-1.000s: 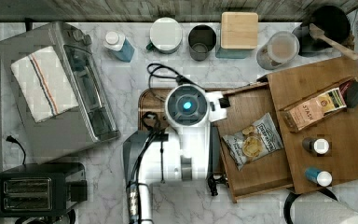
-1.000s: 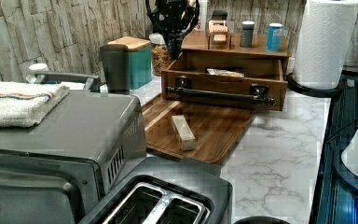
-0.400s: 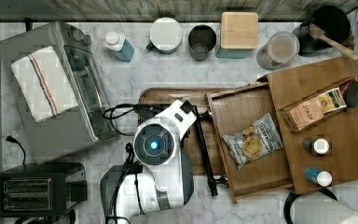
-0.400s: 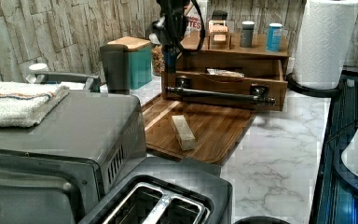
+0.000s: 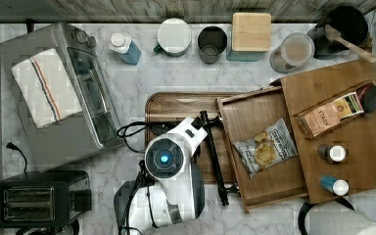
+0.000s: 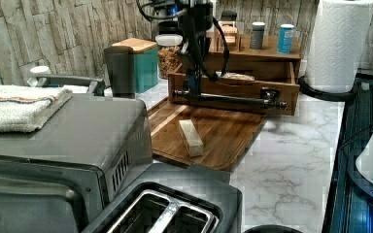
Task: Close the drawer.
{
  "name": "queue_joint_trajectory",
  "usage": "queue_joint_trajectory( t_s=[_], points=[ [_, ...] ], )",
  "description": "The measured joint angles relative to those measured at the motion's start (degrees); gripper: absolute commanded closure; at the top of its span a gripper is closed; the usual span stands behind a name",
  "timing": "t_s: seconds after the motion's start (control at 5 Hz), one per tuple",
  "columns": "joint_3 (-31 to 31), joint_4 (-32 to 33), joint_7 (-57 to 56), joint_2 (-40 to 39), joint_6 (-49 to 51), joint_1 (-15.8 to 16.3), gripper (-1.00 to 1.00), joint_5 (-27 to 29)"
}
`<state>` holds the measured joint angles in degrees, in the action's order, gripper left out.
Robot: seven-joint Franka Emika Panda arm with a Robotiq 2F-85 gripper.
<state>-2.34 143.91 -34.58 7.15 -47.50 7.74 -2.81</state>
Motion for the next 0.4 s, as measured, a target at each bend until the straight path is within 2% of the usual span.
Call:
queue_joint_trajectory(
  t_s=[0.4],
  points=[
    [0.58, 4.14, 0.0, -6.06, -10.35, 0.01, 1.0, -0.5]
  ],
)
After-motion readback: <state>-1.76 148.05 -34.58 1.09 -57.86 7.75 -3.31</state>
